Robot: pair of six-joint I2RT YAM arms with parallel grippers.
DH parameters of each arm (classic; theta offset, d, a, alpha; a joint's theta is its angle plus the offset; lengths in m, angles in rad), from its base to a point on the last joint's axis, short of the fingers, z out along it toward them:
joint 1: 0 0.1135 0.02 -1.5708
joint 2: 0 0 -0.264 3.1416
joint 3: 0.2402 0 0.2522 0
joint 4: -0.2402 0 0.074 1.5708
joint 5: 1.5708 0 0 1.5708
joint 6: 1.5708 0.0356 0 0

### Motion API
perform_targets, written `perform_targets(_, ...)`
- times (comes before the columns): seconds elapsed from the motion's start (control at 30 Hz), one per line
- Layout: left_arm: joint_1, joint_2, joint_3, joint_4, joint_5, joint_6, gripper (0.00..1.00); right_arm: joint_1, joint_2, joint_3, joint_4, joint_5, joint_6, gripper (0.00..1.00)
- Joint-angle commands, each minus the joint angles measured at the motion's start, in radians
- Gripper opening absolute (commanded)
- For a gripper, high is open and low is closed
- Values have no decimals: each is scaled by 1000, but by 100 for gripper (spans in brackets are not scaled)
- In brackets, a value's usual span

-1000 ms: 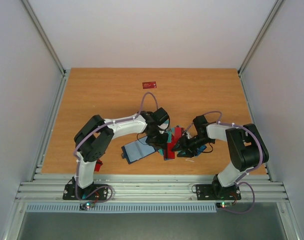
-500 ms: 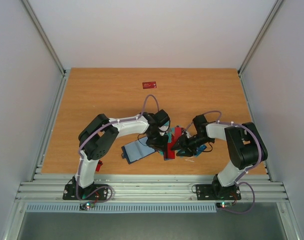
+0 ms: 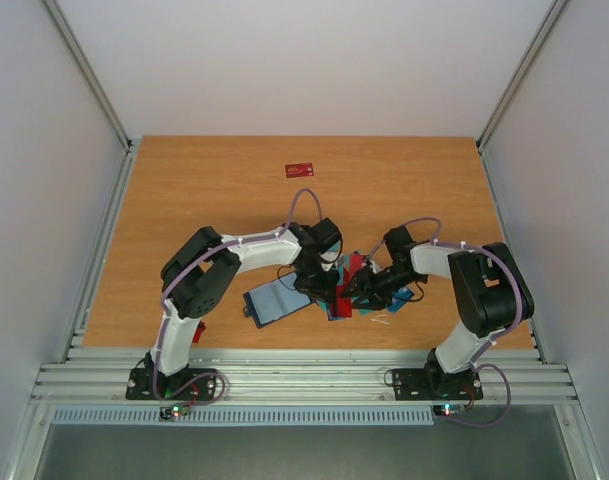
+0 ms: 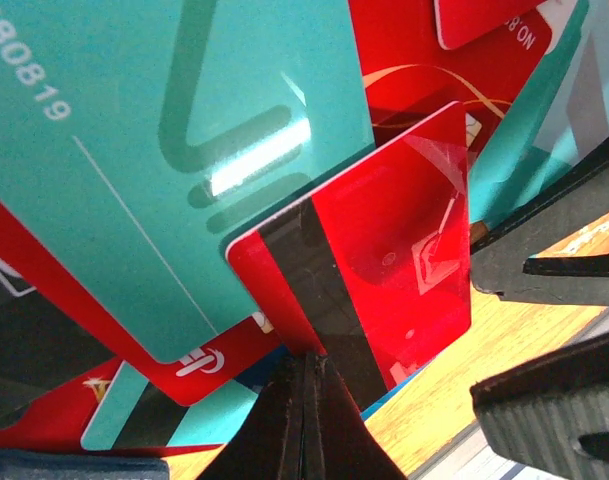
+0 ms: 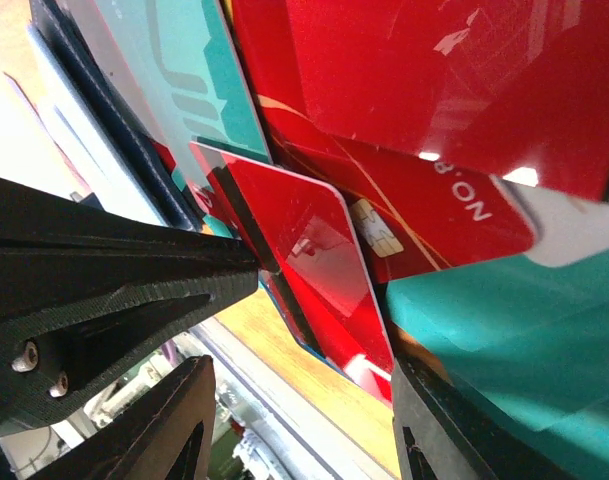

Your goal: Put the credit cards into the card holder

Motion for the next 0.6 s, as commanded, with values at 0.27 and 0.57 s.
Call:
perform_targets(0.27,-6,110,-15,-18,-53,40,0,87,-44,-4,128,-6,-32,49)
perform_targets(0.57,-3,116,-20,-14,-49,44,0,90,-93,22,-7,225,-65,49)
